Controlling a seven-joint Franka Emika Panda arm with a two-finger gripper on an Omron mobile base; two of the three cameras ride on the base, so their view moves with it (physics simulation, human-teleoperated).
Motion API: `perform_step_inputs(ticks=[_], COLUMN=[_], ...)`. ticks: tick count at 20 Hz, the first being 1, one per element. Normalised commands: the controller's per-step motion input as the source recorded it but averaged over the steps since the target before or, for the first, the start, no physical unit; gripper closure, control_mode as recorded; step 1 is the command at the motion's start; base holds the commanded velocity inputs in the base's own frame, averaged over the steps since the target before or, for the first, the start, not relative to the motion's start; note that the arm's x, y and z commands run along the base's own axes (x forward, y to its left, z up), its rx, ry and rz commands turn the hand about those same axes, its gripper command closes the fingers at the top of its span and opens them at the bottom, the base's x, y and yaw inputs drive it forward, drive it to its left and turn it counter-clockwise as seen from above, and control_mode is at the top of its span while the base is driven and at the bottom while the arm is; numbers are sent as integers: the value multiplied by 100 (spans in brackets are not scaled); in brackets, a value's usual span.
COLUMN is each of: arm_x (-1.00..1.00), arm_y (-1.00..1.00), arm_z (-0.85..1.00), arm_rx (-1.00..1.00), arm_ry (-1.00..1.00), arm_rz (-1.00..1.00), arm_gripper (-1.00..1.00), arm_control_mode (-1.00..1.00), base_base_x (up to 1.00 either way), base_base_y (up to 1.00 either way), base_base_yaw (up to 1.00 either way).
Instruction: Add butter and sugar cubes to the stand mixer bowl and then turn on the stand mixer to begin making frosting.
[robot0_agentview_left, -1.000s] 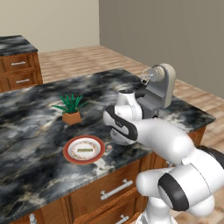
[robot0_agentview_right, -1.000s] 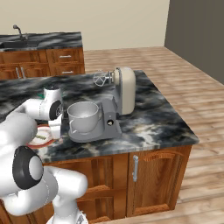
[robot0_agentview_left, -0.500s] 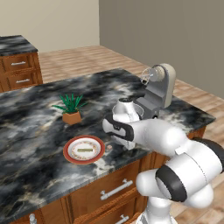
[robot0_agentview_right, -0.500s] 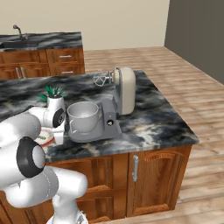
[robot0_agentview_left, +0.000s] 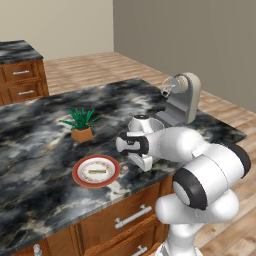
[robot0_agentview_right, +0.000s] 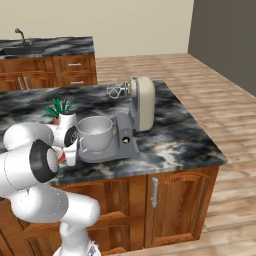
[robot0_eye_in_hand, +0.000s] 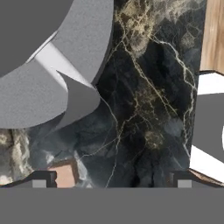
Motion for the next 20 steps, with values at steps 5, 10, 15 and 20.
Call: perform_step_inputs(ticks=[5,10,15,20], arm_x=[4,0,0,2], arm_y=[14,11,8,15], arm_z=[0,-4,-11,-13], arm_rx=[0,0,0,-2], arm_ry=[6,6,5,5], arm_rz=[0,0,0,0], arm_gripper=[-100,-100,-100,-100], arm_control_mode=[-100,-100,-100,-100], base_base_x=[0,0,0,0], base_base_y=[0,0,0,0], base_base_yaw=[0,0,0,0])
